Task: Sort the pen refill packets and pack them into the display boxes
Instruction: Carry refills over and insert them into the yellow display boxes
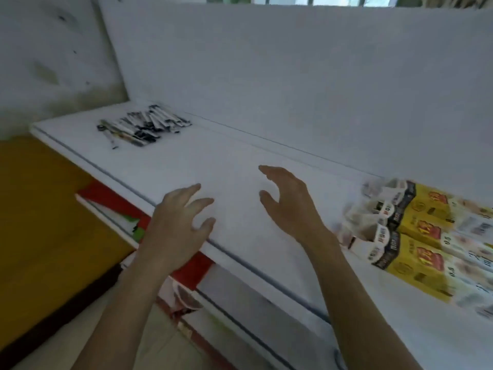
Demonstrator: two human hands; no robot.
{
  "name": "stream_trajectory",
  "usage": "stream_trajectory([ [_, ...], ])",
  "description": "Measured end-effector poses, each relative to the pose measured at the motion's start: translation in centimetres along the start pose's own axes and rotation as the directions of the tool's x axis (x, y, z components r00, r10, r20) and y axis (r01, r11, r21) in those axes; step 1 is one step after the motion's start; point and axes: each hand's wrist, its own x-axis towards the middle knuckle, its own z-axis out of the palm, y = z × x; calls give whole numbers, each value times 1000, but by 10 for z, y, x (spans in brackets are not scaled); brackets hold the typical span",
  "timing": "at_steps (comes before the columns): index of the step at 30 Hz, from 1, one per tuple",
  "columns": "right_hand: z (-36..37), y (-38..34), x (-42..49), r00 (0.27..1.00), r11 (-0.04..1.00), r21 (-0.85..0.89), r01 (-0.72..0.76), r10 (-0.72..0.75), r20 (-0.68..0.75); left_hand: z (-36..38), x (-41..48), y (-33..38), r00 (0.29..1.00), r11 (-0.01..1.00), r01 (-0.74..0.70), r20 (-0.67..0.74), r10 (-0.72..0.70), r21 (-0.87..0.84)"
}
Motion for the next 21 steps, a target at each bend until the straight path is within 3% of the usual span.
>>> stream_trajectory([
  [4, 78, -76, 56, 982, 984, 83, 158, -166, 91, -67, -17, -72, 974, 981, 178, -157, -164, 80],
  [8, 150, -146, 98, 954, 963, 137, 234, -254, 156, -112, -27, -147, 945, 961, 256, -237, -225, 108],
  [21, 290, -237, 229, 980, 988, 91, 127, -139, 141, -165, 69, -331, 981, 988, 138, -144, -126, 73],
])
